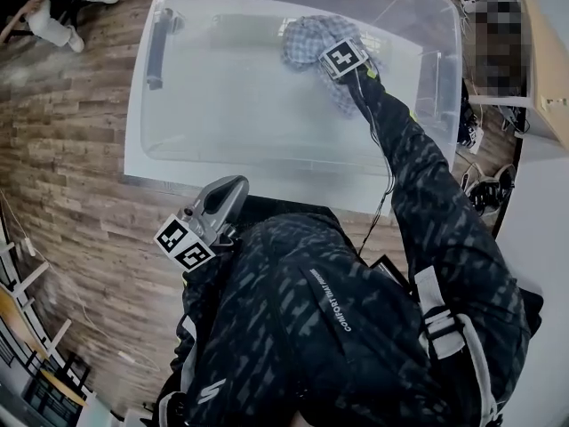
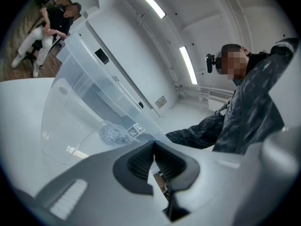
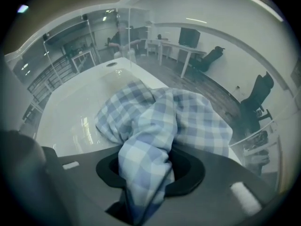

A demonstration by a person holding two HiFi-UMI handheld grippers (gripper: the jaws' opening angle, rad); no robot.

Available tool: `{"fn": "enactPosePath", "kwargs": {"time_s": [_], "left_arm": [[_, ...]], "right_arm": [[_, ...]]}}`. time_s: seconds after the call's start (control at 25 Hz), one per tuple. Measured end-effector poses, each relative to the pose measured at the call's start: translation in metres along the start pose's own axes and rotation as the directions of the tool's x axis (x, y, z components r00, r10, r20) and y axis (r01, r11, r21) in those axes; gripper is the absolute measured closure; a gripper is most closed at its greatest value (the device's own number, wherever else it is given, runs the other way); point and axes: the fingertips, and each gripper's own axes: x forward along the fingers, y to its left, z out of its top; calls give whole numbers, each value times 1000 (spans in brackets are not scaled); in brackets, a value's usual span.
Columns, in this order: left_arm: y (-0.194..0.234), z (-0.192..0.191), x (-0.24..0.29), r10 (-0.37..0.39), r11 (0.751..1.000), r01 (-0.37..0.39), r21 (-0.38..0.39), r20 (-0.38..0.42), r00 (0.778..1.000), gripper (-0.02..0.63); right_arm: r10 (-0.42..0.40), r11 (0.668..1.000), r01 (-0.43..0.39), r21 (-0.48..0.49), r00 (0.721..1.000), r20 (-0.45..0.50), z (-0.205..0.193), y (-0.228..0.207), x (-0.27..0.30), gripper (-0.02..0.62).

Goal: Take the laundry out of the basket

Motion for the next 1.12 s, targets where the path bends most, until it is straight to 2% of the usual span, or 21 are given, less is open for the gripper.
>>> {"fn": "enactPosePath", "kwargs": {"time_s": [0.2,0.36,0.64,0.88,1.12], "left_arm": [[-5,8,-12,-5,999,3,36,42,999,595],[-12,14,-16,-29,998,25,64,70,997,595],[-21,26,-15,-74,992,62,113,108,991,595],[-27,39,-14,-120,983,103,154,106,987,595],[-36,56,-5,-178,968,156,195,100,979,595]], "right_arm": [[6,999,-8,36,998,61,10,1,-25,439],[-2,997,-9,75,989,145,27,-3,-58,440],[-14,994,-20,104,949,315,55,-8,-128,440],[-12,995,-26,93,923,384,61,5,-170,440],[-12,992,-50,118,881,473,66,15,-214,440]]}}
